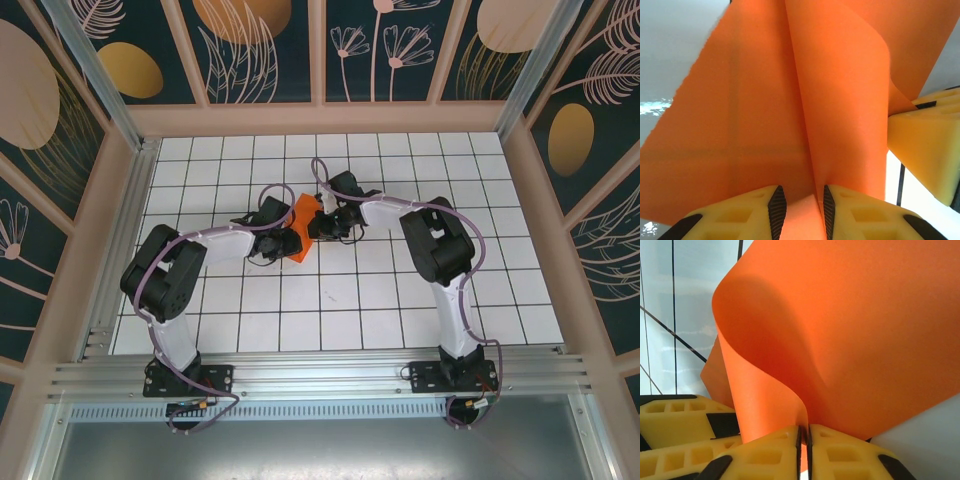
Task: Fold a paper plane with a square sheet of paper (pick it up from the middle)
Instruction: Fold the triangle a second time at the center of the table.
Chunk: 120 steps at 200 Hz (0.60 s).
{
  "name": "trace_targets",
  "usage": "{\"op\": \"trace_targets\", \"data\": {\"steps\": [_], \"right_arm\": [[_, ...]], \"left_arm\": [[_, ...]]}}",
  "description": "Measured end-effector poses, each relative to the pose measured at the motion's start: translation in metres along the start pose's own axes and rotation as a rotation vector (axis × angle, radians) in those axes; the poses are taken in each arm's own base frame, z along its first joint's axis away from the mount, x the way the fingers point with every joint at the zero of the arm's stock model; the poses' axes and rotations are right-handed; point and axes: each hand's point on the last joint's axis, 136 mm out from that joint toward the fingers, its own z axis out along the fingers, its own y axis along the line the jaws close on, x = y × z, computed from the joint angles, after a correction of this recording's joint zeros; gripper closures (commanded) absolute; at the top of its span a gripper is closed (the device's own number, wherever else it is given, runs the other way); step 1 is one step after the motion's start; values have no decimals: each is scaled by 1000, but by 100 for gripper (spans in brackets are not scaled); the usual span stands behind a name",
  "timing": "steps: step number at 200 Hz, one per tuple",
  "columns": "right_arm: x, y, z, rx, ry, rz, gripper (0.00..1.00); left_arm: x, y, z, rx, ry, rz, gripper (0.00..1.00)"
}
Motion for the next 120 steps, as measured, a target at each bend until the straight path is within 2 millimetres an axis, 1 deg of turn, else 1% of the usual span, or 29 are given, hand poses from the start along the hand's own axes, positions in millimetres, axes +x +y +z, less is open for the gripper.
{"op": "trace_targets", "data": {"steps": [16,56,87,120], "right_arm": [[0,0,0,0,-1,8,77],[-1,-1,-2,-10,-17,22,77],[0,-2,-10,-7,-37,39,77],[-4,3,-22,-5,-80,39,77]], "left_arm": [[0,0,1,-5,1,2,67],[-2,0,1,-32,5,5,68],[-2,0,1,-44,6,11,68],[-2,0,1,-52,7,21,68]]}}
